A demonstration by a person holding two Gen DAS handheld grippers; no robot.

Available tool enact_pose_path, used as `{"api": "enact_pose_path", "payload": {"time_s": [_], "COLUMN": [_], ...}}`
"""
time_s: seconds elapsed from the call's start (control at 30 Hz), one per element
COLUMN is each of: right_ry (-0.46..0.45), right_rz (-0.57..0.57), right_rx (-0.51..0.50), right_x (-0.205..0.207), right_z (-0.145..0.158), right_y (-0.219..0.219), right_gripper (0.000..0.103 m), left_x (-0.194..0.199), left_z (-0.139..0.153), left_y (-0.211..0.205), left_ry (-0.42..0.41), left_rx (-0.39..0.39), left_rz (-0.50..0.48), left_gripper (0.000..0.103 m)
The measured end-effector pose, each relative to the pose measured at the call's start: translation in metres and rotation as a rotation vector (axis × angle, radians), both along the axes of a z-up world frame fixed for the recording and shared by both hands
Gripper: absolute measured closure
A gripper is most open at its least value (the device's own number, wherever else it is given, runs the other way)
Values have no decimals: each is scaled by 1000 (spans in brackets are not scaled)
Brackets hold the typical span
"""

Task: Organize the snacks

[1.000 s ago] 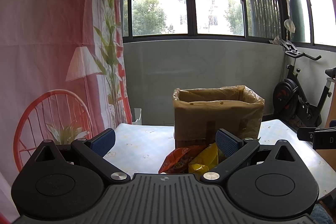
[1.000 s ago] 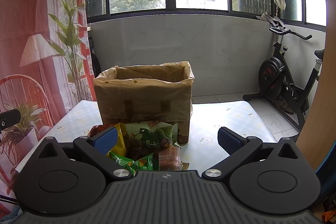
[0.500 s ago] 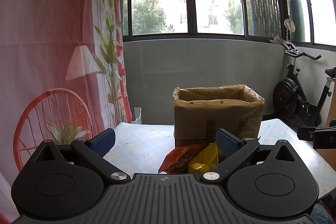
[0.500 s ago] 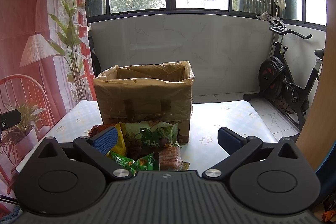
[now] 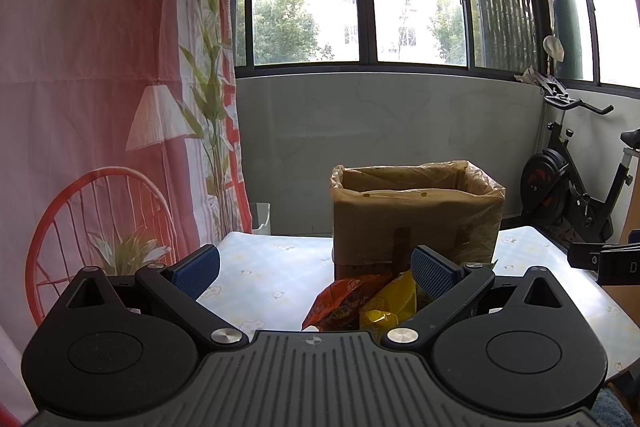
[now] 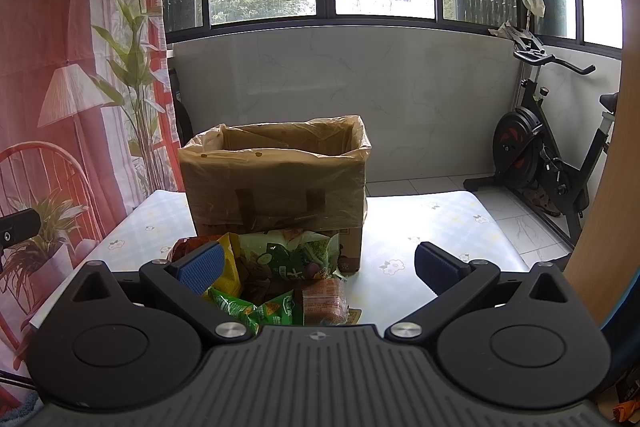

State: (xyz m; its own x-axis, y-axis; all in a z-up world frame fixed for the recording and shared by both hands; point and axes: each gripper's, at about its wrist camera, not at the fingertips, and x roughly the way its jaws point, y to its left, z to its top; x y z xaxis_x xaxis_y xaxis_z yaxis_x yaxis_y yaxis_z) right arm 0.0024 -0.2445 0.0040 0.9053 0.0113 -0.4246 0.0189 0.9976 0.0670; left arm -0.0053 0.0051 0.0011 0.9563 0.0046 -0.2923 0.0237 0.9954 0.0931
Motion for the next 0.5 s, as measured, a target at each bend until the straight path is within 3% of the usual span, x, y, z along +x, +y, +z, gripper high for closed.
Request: {"api": "enact_pose_path", "payload": {"time_s": [0.33, 0.43, 0.5], "right_ry": [3, -57, -85], "right_rz": [6, 20, 19], "right_rx": [48, 96, 73], "right_x": [4, 7, 14], "right_z": [-4, -10, -16], "right_y": [-2, -7, -6], "right_gripper": [0, 0, 0], "left_x": [4, 10, 17], "left_z": [-3, -4, -6], "left_y": [5, 5, 4], "left_ry": [32, 11, -2], "left_rx": [-40, -23, -6], "left_rz": [-10, 7, 16], "left_gripper": [0, 0, 0]}}
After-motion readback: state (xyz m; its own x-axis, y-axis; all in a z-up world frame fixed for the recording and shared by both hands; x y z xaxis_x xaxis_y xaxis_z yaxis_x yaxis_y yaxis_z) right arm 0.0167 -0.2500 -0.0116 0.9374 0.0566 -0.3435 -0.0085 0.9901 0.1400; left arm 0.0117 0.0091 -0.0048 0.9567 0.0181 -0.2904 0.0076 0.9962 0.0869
